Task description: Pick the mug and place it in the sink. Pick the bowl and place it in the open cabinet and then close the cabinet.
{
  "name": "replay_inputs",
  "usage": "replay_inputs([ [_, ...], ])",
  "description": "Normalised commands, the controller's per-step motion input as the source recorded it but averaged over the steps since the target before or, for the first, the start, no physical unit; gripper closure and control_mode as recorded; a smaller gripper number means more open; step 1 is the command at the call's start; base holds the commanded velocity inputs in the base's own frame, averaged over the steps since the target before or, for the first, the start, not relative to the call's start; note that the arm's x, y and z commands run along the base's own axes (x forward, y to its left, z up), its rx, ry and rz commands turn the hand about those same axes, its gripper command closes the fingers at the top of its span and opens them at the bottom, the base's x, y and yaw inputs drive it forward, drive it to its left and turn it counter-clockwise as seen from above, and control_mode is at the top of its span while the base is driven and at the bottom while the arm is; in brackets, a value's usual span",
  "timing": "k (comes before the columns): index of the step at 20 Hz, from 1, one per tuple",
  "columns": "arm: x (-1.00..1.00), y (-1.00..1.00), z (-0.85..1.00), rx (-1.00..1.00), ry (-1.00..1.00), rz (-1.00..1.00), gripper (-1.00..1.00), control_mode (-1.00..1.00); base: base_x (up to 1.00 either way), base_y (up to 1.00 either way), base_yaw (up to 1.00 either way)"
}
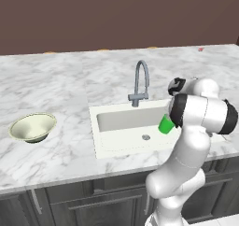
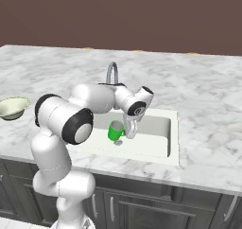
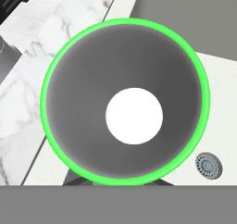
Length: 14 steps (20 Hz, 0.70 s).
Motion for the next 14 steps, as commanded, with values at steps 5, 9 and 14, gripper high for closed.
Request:
replay_inputs([
  [5, 0.3, -0.01, -0.23, 0.0, 0.0, 0.0, 1.0, -1.0, 0.0, 0.0, 0.0],
  [9, 0.34, -0.02, -0.24, 0.0, 0.0, 0.0, 1.0, -1.0, 0.0, 0.0, 0.0],
  [14, 0.32, 0.0, -0.19, 0.0, 0.0, 0.0, 1.0, -1.0, 0.0, 0.0, 0.0],
])
